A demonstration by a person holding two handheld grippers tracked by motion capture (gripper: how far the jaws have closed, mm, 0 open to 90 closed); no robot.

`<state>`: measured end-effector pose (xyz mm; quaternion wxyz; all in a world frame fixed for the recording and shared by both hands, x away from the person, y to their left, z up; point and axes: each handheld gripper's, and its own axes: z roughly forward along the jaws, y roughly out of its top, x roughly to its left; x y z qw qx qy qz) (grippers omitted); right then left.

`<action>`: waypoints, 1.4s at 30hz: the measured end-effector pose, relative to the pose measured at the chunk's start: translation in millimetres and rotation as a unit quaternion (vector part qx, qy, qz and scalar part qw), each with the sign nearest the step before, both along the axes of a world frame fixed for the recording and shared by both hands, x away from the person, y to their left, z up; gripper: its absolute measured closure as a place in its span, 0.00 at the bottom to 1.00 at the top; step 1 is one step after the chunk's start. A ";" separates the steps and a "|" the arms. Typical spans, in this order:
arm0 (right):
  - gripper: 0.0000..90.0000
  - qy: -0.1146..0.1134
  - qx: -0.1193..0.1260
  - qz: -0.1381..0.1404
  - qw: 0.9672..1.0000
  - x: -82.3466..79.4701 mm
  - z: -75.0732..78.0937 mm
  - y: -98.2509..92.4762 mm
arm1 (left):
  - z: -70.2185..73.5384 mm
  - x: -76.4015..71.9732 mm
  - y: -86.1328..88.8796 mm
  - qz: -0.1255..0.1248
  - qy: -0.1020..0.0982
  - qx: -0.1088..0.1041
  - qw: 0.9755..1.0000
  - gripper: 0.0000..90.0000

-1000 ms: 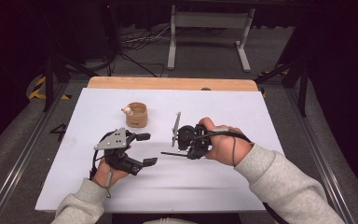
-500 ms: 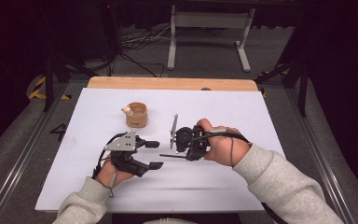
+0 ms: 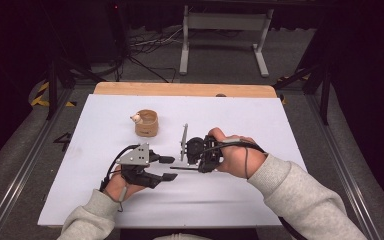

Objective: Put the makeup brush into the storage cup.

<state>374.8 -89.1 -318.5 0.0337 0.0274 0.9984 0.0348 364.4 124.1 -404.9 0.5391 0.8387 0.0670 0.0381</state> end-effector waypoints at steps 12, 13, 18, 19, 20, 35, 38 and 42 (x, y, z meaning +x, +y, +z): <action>0.95 0.002 -0.006 0.014 1.000 -1.1 -3.7 6.4 | -0.9 -0.8 -2.5 -0.006 -0.001 0.018 1.000 0.72; 0.95 0.002 -0.006 0.014 1.000 -1.1 -3.7 6.4 | -0.9 -0.8 -2.5 -0.006 -0.001 0.018 1.000 0.73; 0.95 0.004 -0.007 0.022 1.000 -1.3 -5.5 7.4 | -1.2 -1.2 -2.9 -0.007 -0.003 0.022 1.000 0.81; 0.95 0.004 -0.008 0.025 1.000 -1.2 -5.9 7.7 | -1.3 -1.4 -3.1 -0.007 -0.003 0.024 1.000 0.82; 0.95 0.003 -0.006 0.027 1.000 -1.3 -6.4 7.9 | -1.4 -1.5 -3.3 -0.008 -0.003 0.024 1.000 0.83; 0.89 0.001 0.019 0.026 0.999 3.5 -5.0 -0.5 | -0.7 -4.9 -1.9 -0.019 -0.007 0.020 1.000 0.94; 0.75 0.002 0.037 0.014 0.999 4.7 -2.5 -6.5 | -1.9 -3.6 0.1 -0.022 -0.002 0.017 1.000 0.94; 0.68 0.002 0.066 0.005 0.998 5.7 -0.2 -14.2 | -1.6 -4.6 0.6 -0.022 -0.005 0.016 1.000 0.94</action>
